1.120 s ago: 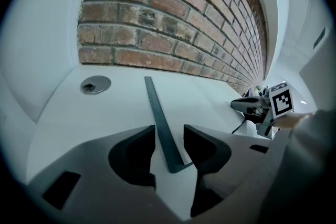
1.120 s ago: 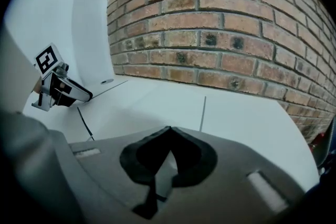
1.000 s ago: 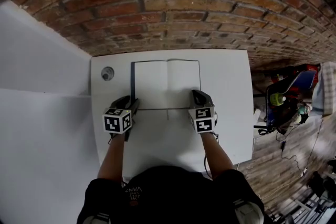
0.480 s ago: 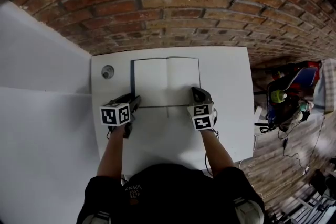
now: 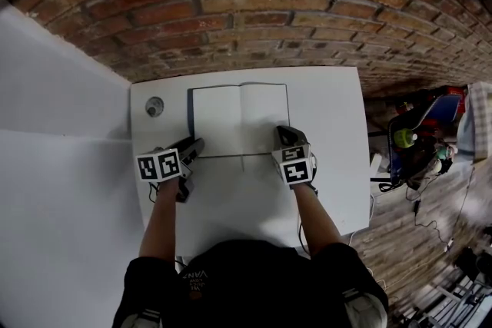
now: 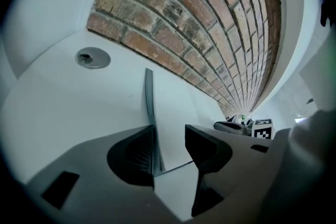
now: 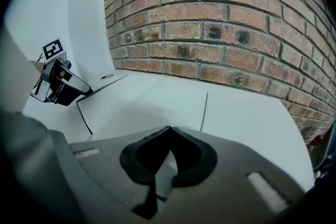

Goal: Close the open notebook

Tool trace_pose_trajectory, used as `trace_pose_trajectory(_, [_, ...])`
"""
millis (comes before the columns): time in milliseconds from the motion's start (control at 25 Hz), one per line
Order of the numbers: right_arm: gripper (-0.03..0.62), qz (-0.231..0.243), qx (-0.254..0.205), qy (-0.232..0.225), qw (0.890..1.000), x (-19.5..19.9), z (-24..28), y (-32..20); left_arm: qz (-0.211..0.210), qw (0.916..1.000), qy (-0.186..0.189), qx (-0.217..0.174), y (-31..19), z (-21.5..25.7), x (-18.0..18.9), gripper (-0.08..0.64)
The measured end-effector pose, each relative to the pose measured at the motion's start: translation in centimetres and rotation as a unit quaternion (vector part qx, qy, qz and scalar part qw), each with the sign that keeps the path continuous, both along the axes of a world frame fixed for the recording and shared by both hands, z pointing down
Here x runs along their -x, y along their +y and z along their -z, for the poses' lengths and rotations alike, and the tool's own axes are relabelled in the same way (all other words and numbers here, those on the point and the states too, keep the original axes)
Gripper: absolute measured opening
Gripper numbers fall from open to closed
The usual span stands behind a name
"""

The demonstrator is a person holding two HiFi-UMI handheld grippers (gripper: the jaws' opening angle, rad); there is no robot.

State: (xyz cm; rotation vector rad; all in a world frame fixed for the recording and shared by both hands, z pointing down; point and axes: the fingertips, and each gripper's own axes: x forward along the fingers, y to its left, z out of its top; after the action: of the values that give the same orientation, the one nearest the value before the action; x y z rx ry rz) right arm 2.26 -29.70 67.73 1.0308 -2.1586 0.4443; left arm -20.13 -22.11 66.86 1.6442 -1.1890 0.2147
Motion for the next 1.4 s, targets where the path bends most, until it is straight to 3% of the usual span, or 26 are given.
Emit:
trace_pose_trajectory(480, [-0.002,-0.002,0.003,0.006,1.0,-0.2,0.3,-0.2,0.028,0.9971,0.066,-0.024,-0.1,1.8,-0.2,0.198])
trace_pose_trajectory(960, [-0.002,0.002,0.011,0.002,1.0,-0.2,0.1,-0.1,0.029,0.9896,0.113,-0.084,-0.5,6.1,-1.3,0.195])
trace_pose_trajectory(1400, [-0.002,0.0,0.012,-0.002,1.0,-0.4,0.4,-0.1,-0.017,0.9826,0.123,-0.139,-0.8,10.6,-4.6,0.189])
